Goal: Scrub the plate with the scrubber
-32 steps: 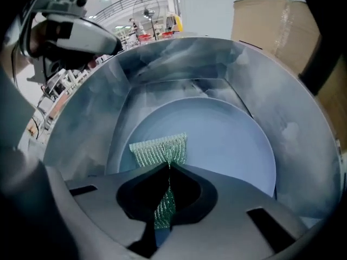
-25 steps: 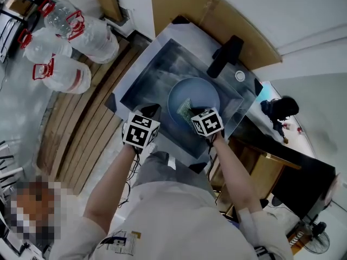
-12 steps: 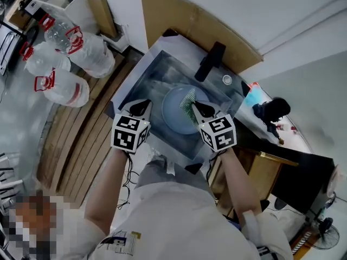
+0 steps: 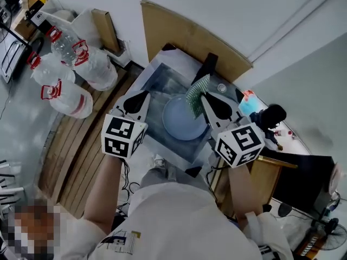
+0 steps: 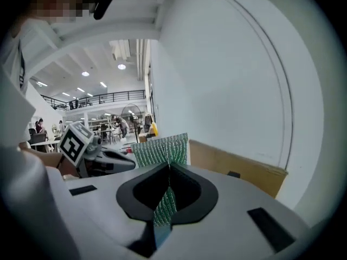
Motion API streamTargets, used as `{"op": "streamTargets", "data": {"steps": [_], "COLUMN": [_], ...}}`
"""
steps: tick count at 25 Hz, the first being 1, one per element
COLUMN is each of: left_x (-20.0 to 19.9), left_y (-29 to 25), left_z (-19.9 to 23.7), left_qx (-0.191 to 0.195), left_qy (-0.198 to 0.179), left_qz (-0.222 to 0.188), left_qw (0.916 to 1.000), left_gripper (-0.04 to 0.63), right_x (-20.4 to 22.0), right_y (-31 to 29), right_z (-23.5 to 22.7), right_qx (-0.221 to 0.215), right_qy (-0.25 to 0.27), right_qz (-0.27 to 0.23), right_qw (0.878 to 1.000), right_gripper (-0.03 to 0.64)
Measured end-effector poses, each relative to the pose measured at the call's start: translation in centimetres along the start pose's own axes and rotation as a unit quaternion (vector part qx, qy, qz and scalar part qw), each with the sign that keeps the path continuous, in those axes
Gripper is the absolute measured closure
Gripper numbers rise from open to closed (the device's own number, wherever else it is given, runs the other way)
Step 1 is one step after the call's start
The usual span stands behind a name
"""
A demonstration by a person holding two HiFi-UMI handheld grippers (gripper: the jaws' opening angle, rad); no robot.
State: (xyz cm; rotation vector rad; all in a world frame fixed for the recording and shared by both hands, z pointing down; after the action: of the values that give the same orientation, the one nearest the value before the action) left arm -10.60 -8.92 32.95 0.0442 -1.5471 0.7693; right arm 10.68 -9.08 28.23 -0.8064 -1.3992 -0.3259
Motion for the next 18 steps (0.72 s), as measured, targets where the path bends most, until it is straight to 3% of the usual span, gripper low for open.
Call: {"op": "streamTargets", "data": {"steps": [3, 7, 12, 18], "left_x": [-2.6, -6.3, -8.4, -8.2], "left_y": [1.8, 4.4, 7.3, 9.9], "left_z": [-0.3, -1.8, -3.3, -4.2], "left_qx": [-0.019, -0.042, -0.021, -0.019], "left_qy": [-0.028, -0.098, -0.070, -0.059], "left_qz": [-0.037, -0.096, -0.145, -0.166], "left_qw": [0.9987, 0.9897, 0.9868, 0.9842], "left_gripper": [0.578, 0.578, 0.578, 0.578], "right_x": [-3.7, -7.3, -9.5, -10.0], "right_y": [1.9, 4.9, 8.8, 12.2], "right_z": [1.2, 2.5, 3.7, 4.8], "right_qx": [0.003, 0.023, 0.042, 0.048], "right_qy": [0.022, 0.056, 0.070, 0.072], "right_qz": [-0.052, -0.104, -0.150, -0.186], "right_qw": [0.998, 0.993, 0.985, 0.979], "right_gripper": [0.583, 0.580, 0.572, 0.566]}}
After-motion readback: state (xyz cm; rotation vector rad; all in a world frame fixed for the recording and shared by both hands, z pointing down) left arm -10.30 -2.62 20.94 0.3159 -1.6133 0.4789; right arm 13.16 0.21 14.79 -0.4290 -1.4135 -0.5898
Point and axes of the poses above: the fingertips, and each gripper's own axes: y backward along the fingers, z to its left, x out of its underside, the point moved 6 cm from there along y, backward along the fingers, and after that the axes turned 4 degrees about y, right-handed, at the moved point
